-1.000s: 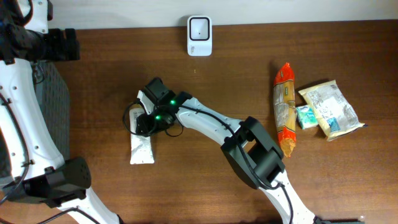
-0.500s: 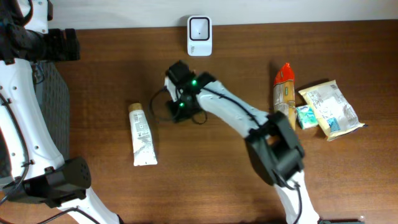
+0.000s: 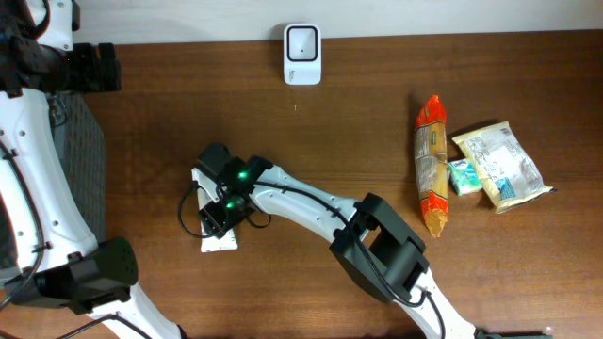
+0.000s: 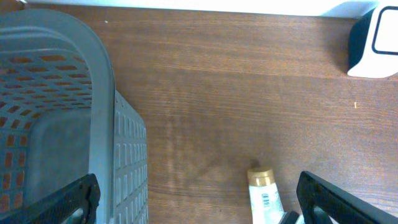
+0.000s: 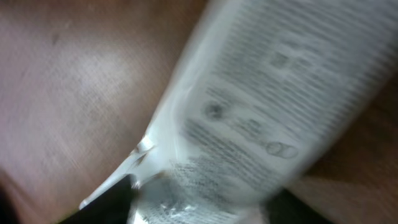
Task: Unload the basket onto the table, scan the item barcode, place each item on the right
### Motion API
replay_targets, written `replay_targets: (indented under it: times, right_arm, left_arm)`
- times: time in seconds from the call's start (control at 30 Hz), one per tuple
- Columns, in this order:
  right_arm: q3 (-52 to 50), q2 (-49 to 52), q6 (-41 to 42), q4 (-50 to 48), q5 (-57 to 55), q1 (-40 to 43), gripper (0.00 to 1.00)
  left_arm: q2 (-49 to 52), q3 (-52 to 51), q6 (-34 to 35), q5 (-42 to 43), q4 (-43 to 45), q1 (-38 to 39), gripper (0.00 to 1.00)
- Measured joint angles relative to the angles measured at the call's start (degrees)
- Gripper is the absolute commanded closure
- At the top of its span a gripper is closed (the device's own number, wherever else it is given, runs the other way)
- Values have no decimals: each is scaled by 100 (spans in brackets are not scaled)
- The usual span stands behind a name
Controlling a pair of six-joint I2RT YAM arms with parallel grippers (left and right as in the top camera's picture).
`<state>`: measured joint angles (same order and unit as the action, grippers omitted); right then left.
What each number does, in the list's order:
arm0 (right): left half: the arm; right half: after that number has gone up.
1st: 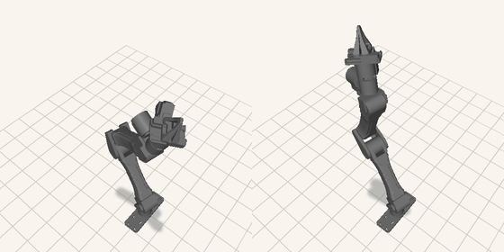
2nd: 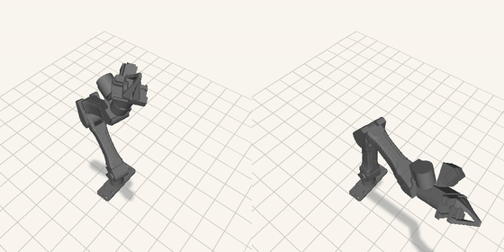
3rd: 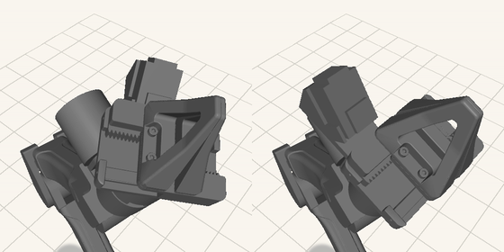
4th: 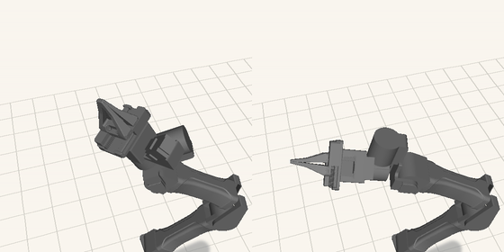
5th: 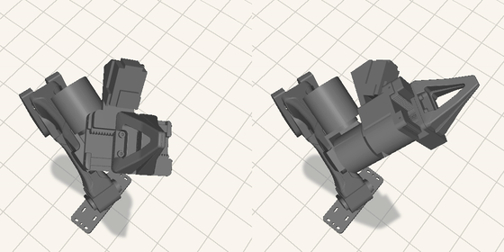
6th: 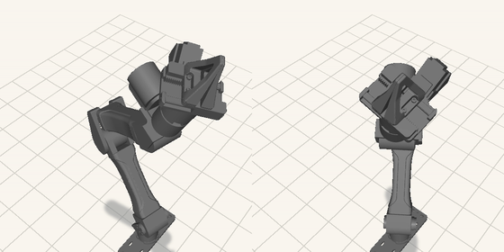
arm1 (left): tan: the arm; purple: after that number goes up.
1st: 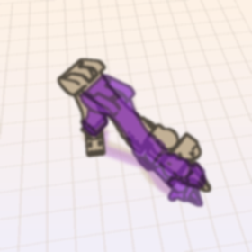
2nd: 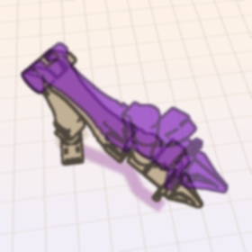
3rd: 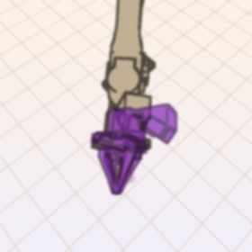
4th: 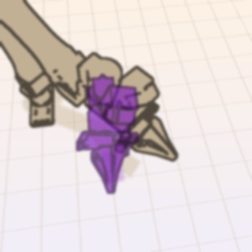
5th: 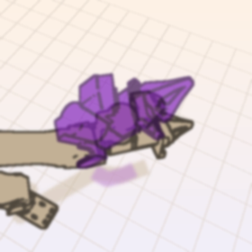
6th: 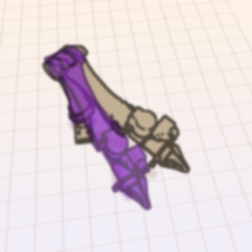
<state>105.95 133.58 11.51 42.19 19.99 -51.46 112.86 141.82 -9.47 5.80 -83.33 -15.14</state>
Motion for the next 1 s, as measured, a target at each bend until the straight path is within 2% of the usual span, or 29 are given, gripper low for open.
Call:
replay_targets:
  times: [0.1, 0.13, 0.17, 0.23, 0.27, 0.5, 0.63, 0.73, 0.8, 0.93, 1.0]
  right_arm:
    - [0, 11, 63, -57, -68, 74, 57]
    - [0, 22, 63, -66, -68, 74, 60]
    - [0, 33, 66, -68, -63, 74, 67]
    - [0, 44, 94, -70, -46, 85, 89]
    - [4, 44, 101, -70, -37, 101, 96]
    - [66, 46, -186, 90, 739, 330, 96]
    - [66, 50, -337, 664, 975, 763, 96]
    - [66, -195, -396, 1189, 7, 1027, 96]
    - [63, -527, -393, 1580, -1305, 1134, 96]
    - [42, -693, -55, 2098, -3351, 1102, 96]
    - [-17, -688, 66, 2116, -3877, 933, 96]
  left_arm:
    - [0, 0, 0, 0, 0, 0, 1]
    - [0, 0, 0, 0, 0, 0, 1]
    - [0, 0, 0, 0, 0, 0, 1]
    - [0, 0, 0, 0, 0, 0, 1]
    - [0, 0, 0, 0, 0, 0, 1]
    - [0, 0, 0, 0, 0, 0, 1]
    - [0, 0, 0, 0, -2, 0, 1]
    - [0, 0, 0, 0, -2, 0, 1]
    - [0, 0, 0, 0, 0, 0, 1]
    - [0, 0, 0, 0, -2, 0, 1]
    - [0, 0, 0, 0, 0, 0, 1]
